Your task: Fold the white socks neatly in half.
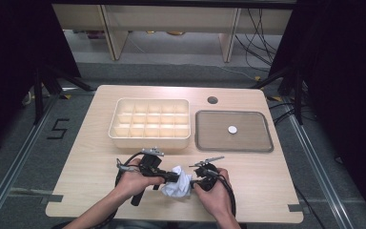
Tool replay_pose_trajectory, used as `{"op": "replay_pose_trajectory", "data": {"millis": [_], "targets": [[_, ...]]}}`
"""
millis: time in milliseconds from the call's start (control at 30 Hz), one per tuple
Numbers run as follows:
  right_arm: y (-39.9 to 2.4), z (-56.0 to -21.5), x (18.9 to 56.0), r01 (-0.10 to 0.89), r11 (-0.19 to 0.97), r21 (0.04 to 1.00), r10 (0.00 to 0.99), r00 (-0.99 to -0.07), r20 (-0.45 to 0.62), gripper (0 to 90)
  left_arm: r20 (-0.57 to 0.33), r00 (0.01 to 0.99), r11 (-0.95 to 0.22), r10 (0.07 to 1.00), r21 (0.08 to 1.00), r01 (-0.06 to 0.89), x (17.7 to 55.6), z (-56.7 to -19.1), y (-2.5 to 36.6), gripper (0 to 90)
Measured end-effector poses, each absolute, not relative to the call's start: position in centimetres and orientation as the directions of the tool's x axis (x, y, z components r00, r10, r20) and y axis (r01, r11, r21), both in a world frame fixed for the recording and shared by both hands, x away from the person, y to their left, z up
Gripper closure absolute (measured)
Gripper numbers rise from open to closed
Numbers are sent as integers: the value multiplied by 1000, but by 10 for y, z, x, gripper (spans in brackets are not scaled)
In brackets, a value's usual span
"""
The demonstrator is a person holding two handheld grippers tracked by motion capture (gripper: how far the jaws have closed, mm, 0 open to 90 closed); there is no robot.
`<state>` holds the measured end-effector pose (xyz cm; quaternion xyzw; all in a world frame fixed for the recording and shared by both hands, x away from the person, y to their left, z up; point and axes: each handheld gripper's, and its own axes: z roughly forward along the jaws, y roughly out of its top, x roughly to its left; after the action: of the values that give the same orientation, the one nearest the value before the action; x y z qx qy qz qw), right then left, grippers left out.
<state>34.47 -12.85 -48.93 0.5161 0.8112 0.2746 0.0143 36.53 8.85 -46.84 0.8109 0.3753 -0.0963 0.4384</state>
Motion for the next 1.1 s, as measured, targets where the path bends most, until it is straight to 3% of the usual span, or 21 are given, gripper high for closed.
{"op": "replay_pose_trajectory", "data": {"millis": [800,1100], "targets": [[-119,-489,344,835,322,447,848,-464,256,898,-471,699,-337,537,641,690,366,-465,84,834],[-118,-491,346,806,367,465,824,-513,240,898,-469,700,-336,539,642,689,367,-464,82,834]]}}
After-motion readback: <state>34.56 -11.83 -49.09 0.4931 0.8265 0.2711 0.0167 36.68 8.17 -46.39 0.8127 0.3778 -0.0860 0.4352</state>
